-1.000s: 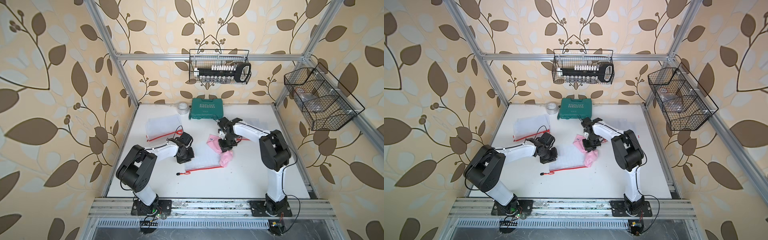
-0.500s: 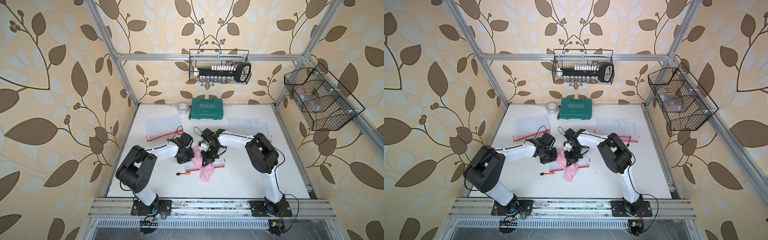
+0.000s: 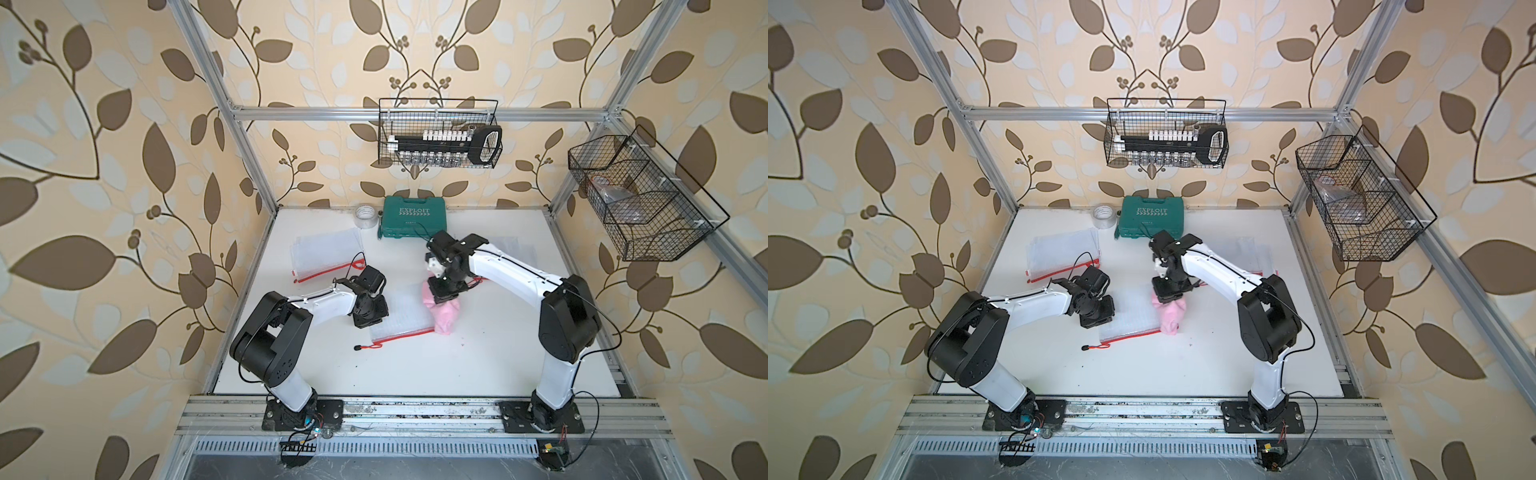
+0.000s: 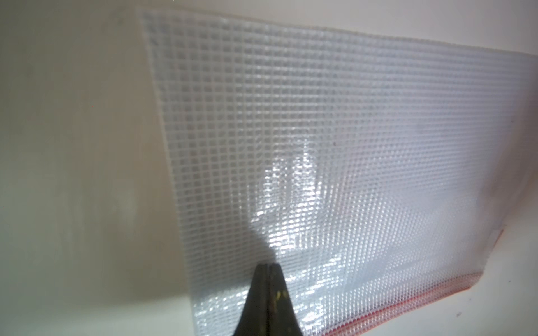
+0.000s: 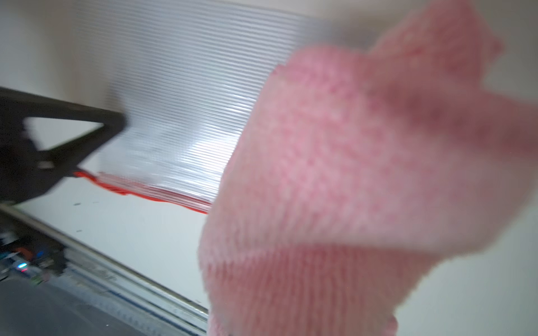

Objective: Wipe the document bag
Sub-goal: Wipe the dirt from the document bag.

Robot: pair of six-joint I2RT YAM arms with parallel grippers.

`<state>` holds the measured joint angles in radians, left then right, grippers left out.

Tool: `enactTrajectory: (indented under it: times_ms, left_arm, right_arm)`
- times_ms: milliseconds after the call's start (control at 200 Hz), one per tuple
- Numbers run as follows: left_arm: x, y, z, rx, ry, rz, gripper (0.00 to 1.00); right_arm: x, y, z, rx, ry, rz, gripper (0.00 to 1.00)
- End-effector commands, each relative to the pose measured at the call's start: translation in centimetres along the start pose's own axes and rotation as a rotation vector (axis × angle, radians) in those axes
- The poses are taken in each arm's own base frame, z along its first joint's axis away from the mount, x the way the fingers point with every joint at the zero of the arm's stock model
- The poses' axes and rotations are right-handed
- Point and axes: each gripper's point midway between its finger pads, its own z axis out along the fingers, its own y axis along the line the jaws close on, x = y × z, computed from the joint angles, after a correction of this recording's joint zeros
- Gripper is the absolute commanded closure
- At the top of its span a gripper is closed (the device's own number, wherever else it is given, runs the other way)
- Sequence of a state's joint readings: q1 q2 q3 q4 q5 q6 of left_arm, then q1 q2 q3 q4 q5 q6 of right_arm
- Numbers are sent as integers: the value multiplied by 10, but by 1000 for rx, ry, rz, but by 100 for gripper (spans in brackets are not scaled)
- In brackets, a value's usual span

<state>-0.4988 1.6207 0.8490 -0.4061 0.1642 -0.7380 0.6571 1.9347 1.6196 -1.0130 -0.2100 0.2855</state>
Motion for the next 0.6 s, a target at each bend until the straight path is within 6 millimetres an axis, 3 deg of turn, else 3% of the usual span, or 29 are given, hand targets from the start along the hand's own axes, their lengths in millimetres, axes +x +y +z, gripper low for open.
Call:
enactTrajectory:
  times_ms: [0,75,200,370,470,595]
  left_arm:
    - [22,46,5,-190,54,-21,100]
    - [22,49,3,-203,50,-25,100]
    - [25,58,3,-222,55,-45,100]
    - [27,62,5,-230,58,-55,100]
    - [24,63,5,-237,54,-57,100]
    - [19,66,1,-240,45,-60,100]
  right_arm:
    - [1,37,53,-189,117,43,100]
    - [6,35,76,-230,167,72,100]
    - [31,-6,88,-180,224,142,100]
    - [69,-90,62,83,224,212,100]
    - [86,-116,45,219,235,200,100]
    - [108,-132,35,312,256,214,100]
